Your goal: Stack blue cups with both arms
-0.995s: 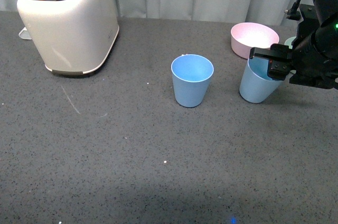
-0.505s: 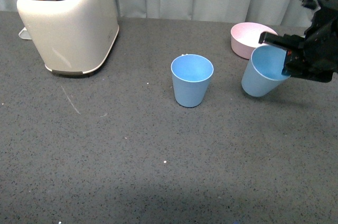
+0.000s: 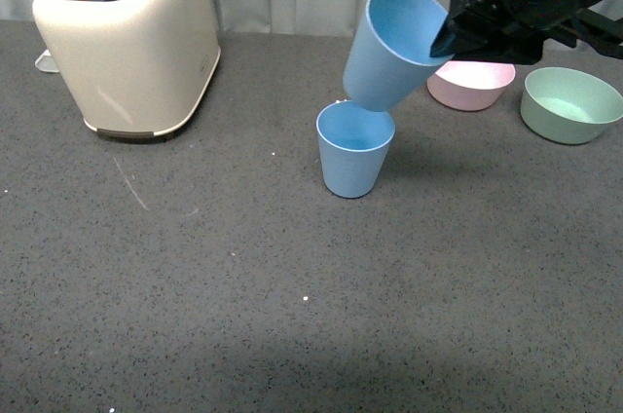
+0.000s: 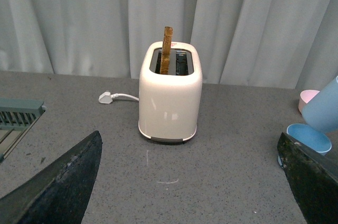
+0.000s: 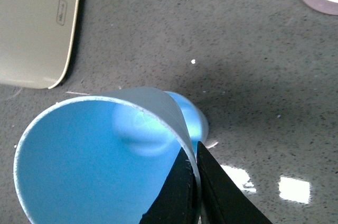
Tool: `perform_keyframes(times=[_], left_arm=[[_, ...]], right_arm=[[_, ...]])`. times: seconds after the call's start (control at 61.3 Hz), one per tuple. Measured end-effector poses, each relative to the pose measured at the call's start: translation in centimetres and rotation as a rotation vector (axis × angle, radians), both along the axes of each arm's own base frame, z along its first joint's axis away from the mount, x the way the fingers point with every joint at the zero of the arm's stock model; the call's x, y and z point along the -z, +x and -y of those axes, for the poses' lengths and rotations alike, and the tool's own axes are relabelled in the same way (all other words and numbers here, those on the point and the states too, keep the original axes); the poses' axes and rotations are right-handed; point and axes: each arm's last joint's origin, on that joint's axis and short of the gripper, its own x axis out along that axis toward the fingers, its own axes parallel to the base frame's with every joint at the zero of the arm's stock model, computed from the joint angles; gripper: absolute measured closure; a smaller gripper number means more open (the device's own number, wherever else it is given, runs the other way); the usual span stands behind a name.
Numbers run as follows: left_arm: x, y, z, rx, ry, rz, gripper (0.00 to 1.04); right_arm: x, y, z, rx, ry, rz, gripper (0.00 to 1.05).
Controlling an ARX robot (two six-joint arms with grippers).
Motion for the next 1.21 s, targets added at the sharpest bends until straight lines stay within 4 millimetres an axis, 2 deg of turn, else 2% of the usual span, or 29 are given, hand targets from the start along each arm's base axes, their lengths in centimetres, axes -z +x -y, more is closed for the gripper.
perform_keyframes(times=[0.114,0.342,0.522,0.717,0.799,0.88,0.929,0.995,1.092,1.207], left_arm=[[0.0,0.0,0.0,0.0,0.0,0.0,0.07],[0.0,0.0,0.0,0.0,0.0,0.0,0.07],[0.0,0.0,0.0,0.0,0.0,0.0,0.07],[0.0,0.0,0.0,0.0,0.0,0.0,0.07],[0.0,0.0,0.0,0.001,0.0,0.0,0.07],[0.0,0.0,0.0,-0.002,0.0,0.0,0.07],[0.0,0.0,0.0,-0.002,0.0,-0.001,0.07],[0.0,0.0,0.0,-0.002,0.001,-0.001,0.07],[0.0,0.0,0.0,0.0,0.001,-0.001,0.07],[0.0,0.0,0.0,0.0,0.001,-0.001,0.07]], right_arm=[[0.1,0.0,-1.0,-0.024,-0.02,-0.006,1.04],[1.2,0.2,-1.6,-0.034,-0.048,-0.028,1.04],[1.5,0.3,-1.8,-0.038,-0.062,-0.017,0.76],[1.4,0.5,-1.9,-0.05,-0.134,0.109,0.43],[2.9,-0.1,-1.2,0.058,-0.278,0.381,0.54],[4.6,-2.6,0.9,0.158,-0.349,0.602,0.69],[4.5,-3.9,2.1,0.191,-0.334,0.709,0.76],[2.9,-6.0,4.0,0.239,-0.304,0.852,0.88],[0.9,-8.3,5.9,0.274,-0.287,0.947,1.04],[1.6,-11.1,7.6,0.259,-0.303,0.921,1.04]])
